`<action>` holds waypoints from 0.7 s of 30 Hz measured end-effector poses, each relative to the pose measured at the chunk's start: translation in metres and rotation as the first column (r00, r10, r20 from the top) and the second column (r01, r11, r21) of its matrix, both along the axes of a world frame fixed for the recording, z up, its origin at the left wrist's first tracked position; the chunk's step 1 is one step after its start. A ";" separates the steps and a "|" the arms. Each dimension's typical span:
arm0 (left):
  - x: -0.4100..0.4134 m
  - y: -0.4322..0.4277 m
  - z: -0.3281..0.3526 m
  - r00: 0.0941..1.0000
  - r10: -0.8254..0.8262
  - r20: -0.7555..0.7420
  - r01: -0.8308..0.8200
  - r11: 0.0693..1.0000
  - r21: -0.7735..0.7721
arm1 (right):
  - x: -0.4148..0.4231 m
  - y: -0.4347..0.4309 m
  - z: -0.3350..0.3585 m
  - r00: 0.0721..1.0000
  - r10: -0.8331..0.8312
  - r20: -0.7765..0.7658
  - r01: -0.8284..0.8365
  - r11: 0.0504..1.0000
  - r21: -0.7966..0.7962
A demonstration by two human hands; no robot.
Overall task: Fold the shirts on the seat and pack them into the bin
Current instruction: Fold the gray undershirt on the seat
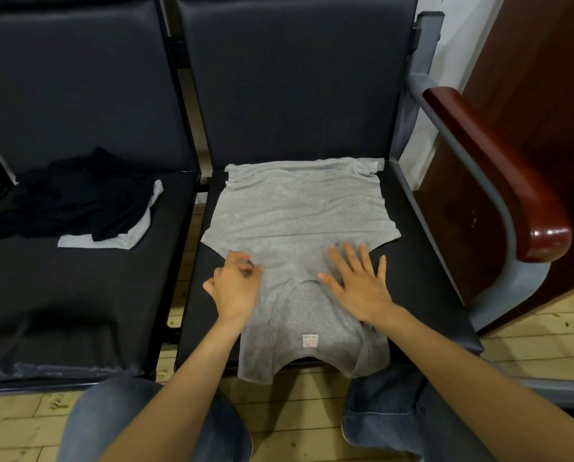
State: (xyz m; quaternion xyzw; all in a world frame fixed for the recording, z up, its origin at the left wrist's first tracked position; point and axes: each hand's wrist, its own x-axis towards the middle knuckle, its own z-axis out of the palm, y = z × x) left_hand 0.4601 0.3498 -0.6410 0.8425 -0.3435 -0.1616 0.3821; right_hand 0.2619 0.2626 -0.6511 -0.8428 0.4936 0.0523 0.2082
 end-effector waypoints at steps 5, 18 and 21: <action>0.007 0.025 -0.001 0.997 -0.083 -0.006 0.082 0.992 -0.098 | -0.002 0.017 0.009 0.995 0.093 0.039 -0.091 0.995 -0.033; 0.000 0.067 -0.026 0.577 -0.710 0.404 0.562 0.704 0.434 | -0.020 0.082 0.006 0.992 -0.067 0.109 0.075 0.994 -0.073; 0.000 0.082 -0.034 0.618 -0.763 0.186 0.552 0.591 0.589 | -0.025 0.105 0.005 0.946 -0.315 0.069 0.321 0.941 -0.103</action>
